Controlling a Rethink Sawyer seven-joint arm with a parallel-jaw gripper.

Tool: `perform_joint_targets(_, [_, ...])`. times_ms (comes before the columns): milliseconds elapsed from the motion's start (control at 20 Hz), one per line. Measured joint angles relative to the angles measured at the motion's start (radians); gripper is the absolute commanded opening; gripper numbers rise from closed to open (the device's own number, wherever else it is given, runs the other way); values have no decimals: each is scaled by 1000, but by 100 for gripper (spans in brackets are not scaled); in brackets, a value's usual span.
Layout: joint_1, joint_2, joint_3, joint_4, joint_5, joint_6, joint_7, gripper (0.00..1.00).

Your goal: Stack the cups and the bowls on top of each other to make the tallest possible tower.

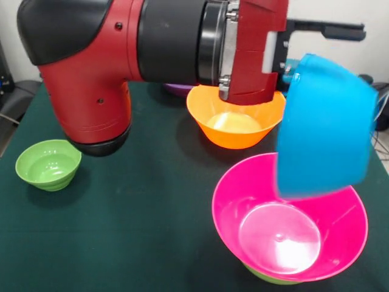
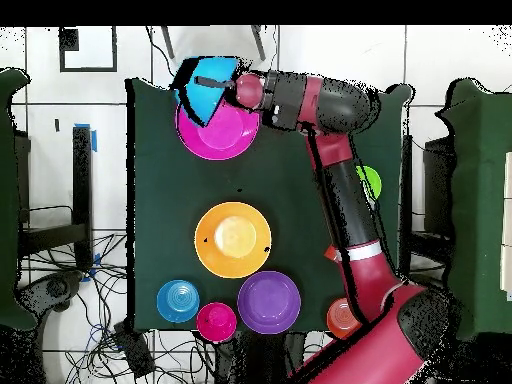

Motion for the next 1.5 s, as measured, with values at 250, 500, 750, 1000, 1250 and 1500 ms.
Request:
perform_joint_targets(250, [0, -7, 0, -20, 0, 3, -7, 100])
perform_joint_targets(500, [0, -26, 0, -31, 0, 3, -7, 100])
perform_joint_targets(750, [0, -52, -1, -31, -1, 3, -7, 100])
perform_joint_targets(1000, [0, -68, -1, -31, -1, 3, -7, 100])
perform_joint_targets(1250, [0, -70, -1, -31, -1, 3, -7, 100])
perform_joint_targets(1500, [0, -68, -1, -31, 0, 2, -7, 100])
